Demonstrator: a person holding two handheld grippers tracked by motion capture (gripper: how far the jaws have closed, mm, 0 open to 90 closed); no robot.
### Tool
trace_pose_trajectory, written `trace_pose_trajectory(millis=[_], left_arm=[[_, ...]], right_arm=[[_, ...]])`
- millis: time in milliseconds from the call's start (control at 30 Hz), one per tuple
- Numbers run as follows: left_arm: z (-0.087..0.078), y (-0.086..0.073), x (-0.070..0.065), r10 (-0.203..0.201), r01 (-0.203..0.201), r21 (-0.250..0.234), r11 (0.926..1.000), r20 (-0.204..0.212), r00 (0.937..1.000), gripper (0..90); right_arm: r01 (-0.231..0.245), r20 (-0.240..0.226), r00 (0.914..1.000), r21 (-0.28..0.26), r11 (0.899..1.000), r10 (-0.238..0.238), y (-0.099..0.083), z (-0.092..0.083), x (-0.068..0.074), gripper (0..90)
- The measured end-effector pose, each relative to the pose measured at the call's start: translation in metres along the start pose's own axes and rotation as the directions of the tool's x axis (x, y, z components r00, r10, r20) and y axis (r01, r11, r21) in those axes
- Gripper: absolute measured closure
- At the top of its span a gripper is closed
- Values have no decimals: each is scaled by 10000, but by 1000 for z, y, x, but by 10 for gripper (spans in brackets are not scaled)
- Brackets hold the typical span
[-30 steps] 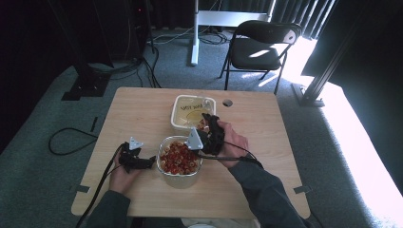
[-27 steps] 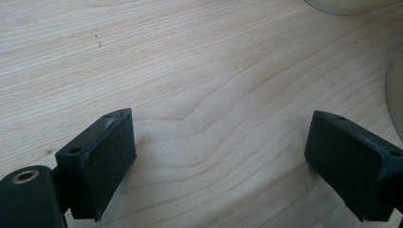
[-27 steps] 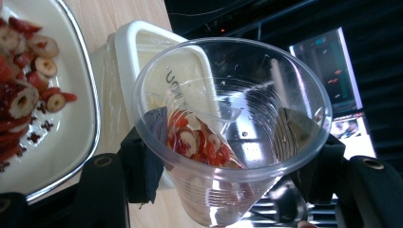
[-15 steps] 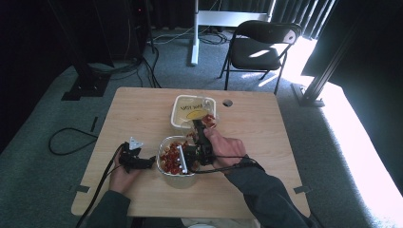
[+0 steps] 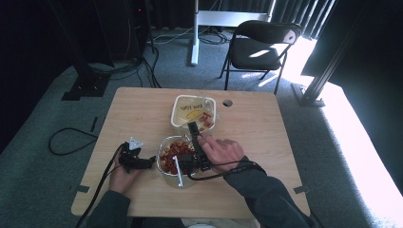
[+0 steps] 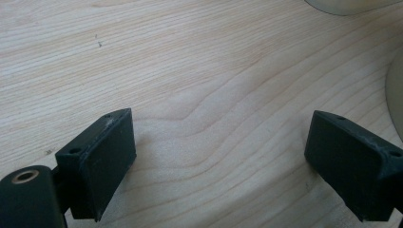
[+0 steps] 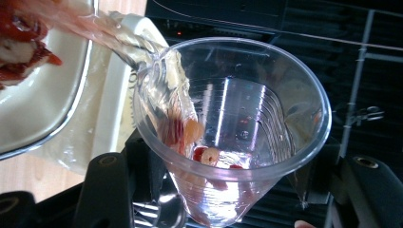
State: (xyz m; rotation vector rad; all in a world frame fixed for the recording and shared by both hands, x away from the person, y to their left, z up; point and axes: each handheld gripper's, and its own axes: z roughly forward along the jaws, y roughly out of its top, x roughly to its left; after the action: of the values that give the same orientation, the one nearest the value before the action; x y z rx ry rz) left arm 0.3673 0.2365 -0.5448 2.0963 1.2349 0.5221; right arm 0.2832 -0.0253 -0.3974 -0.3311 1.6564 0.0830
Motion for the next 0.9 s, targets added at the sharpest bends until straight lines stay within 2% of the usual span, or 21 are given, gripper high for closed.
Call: trace_pose_trajectory(millis=[133, 233, 367, 900], left_arm=[[0, 0, 0, -19, 19, -4, 10000, 9, 10000, 104], [0, 0, 0, -14, 14, -14, 10000, 6, 10000, 104], [0, 0, 0, -25, 25, -20, 10000, 3, 10000, 104], [0, 0, 0, -22, 22, -12, 10000, 4, 10000, 104]], right_arm=[[581, 456, 9972, 88, 9983, -584, 2, -1, 2, 395], [1130, 885, 9895, 213, 9934, -1145, 3, -2, 6, 398], [1474, 1167, 9818, 264, 9887, -1495, 4, -4, 9, 402], [1695, 1298, 9764, 342, 9849, -1726, 4, -2, 12, 408]])
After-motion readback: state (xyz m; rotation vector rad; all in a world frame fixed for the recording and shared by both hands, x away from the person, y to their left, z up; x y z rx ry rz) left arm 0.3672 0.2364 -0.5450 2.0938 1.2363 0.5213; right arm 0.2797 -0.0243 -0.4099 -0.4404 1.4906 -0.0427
